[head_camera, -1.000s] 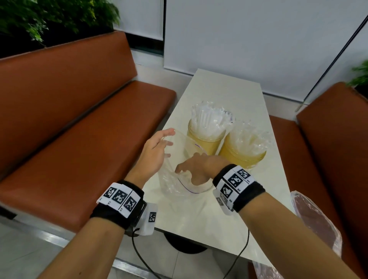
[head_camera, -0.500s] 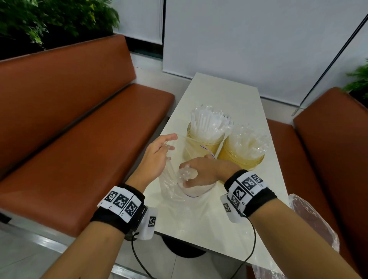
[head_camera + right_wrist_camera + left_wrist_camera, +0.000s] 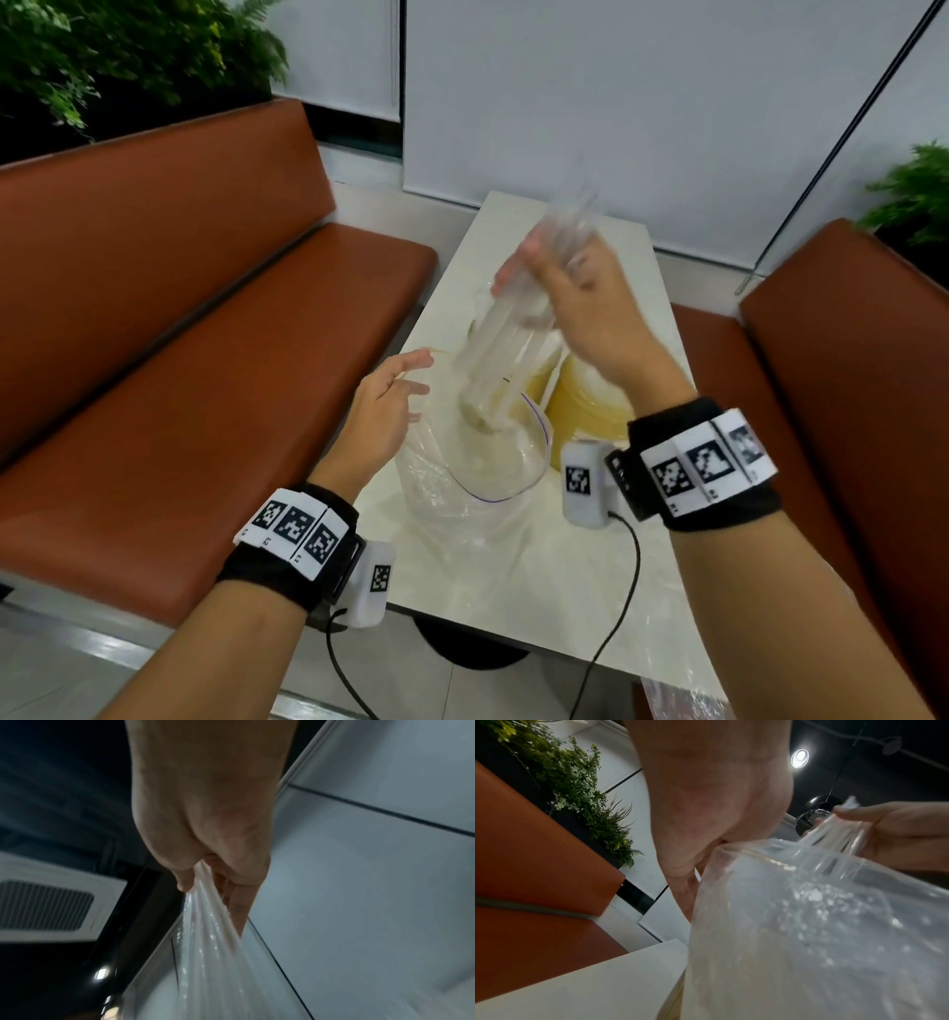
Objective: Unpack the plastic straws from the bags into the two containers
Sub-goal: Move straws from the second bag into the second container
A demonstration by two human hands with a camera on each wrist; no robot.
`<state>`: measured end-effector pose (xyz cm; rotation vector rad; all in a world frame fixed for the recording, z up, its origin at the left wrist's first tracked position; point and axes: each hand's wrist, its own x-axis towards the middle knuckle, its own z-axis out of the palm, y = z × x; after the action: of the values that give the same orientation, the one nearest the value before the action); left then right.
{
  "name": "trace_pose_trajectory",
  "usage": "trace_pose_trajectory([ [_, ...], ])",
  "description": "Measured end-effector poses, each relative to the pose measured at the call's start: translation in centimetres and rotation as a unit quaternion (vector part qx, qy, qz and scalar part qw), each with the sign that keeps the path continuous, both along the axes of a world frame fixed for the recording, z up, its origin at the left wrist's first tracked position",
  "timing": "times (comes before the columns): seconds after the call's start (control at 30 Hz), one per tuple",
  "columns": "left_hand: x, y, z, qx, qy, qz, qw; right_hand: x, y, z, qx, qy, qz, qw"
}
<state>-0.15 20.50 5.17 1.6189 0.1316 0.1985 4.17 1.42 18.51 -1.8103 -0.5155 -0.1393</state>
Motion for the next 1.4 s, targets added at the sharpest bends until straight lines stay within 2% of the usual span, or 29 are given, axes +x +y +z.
trace_pose_trajectory([
  [0.07, 0.1, 0.1, -0.1, -0.002, 0.003, 0.001, 1.0, 0.3, -1.6, 3.3, 0.045, -0.045, -0.051, 0.997],
  [0.17, 0.2, 0.4, -0.1, -0.004, 0.002, 0.0, 1.0, 1.9, -5.1, 5.4, 0.032, -0.136, -0.151, 0.979],
  [0.3, 0.2, 0.5, -0.2, -0.001, -0.001, -0.001, 1.0, 4.7, -9.6, 4.1, 0.006, -0.156, -0.302, 0.94],
  [0.37, 0.2, 0.5, -0.2, 0.0, -0.001, 0.0, 1.0, 5.9, -10.8, 2.4, -0.016, -0.138, -0.34, 0.93],
  [0.63, 0.3, 0.2, -0.1, 0.01, -0.004, 0.002, 1.0, 7.9, -11.0, -6.5, -0.142, -0.011, -0.379, 0.914],
  [0.77, 0.2, 0.3, -0.2, 0.002, -0.001, 0.008, 1.0, 8.1, -11.2, -8.0, -0.18, 0.033, -0.367, 0.912],
  [0.83, 0.1, 0.3, -0.3, -0.001, 0.0, 0.008, 1.0, 8.3, -11.4, -7.8, -0.153, 0.048, -0.373, 0.914],
  [0.93, 0.1, 0.4, -0.3, 0.002, 0.001, 0.011, 1.0, 8.2, -11.4, -6.5, -0.03, -0.029, -0.373, 0.927],
  [1.03, 0.2, 0.3, -0.2, 0.002, 0.003, 0.013, 1.0, 8.5, -11.6, -5.0, 0.001, -0.122, -0.357, 0.926],
  [1.1, 0.3, 0.2, -0.2, 0.001, 0.004, 0.014, 1.0, 9.0, -11.9, -4.7, -0.068, -0.153, -0.326, 0.93],
  [1.2, 0.3, 0.1, 0.0, 0.001, 0.003, 0.013, 1.0, 9.2, -11.9, -5.9, -0.264, -0.172, -0.262, 0.912],
  [1.23, 0.3, 0.0, 0.0, 0.002, 0.003, 0.014, 1.0, 9.0, -11.7, -6.6, -0.307, -0.154, -0.254, 0.904],
  [1.33, 0.3, 0.0, -0.1, 0.002, 0.003, 0.014, 1.0, 8.3, -11.4, -8.5, -0.429, -0.026, -0.215, 0.877],
  [1.4, 0.3, 0.1, -0.1, 0.001, 0.004, 0.012, 1.0, 7.9, -11.3, -9.0, -0.448, 0.006, -0.182, 0.875],
])
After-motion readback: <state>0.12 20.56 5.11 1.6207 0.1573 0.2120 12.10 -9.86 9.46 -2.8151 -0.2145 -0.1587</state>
